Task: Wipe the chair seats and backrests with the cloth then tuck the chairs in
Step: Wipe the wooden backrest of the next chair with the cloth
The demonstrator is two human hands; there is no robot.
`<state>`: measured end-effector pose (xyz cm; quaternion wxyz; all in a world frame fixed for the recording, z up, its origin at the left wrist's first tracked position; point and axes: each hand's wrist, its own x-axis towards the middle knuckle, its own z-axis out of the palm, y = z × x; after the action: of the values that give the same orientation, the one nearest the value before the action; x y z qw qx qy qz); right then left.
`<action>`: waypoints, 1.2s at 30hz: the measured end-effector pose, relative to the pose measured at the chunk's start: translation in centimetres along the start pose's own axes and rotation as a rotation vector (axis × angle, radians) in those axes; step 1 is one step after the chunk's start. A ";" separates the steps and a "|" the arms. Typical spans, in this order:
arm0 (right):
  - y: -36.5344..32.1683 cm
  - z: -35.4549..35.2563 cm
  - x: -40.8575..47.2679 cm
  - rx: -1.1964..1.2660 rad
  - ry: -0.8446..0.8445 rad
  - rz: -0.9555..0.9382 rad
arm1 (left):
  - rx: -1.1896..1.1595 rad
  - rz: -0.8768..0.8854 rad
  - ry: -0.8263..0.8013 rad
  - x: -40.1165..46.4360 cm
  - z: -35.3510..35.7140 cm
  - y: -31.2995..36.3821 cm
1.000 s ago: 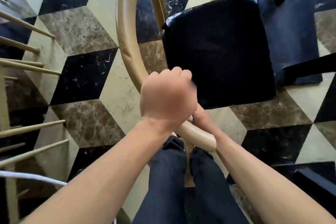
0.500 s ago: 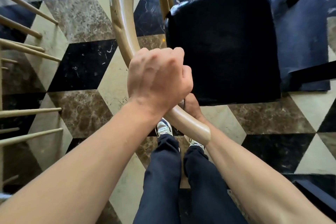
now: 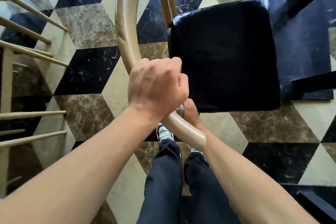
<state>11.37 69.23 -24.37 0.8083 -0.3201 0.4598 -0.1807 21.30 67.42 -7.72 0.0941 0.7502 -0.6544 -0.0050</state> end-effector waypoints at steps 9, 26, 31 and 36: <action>-1.2 -1.9 -0.9 -0.206 0.297 0.198 | 0.011 0.021 -0.026 0.1 -0.4 0.2; -10.2 0.5 -17.6 -0.646 -0.010 -0.326 | -0.314 -0.149 0.222 0.5 -1.6 -3.1; -11.2 2.7 -16.6 -1.231 -0.033 -0.417 | -0.560 -0.542 0.258 4.9 -2.8 -4.2; -11.7 4.8 -14.9 -1.450 -0.001 -0.437 | -1.192 -1.054 -0.130 8.8 -2.4 -7.6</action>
<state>7.93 71.08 -5.24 0.3411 -0.8555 0.3894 0.0111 30.35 60.04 -5.51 0.4262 0.7824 -0.1049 -0.4418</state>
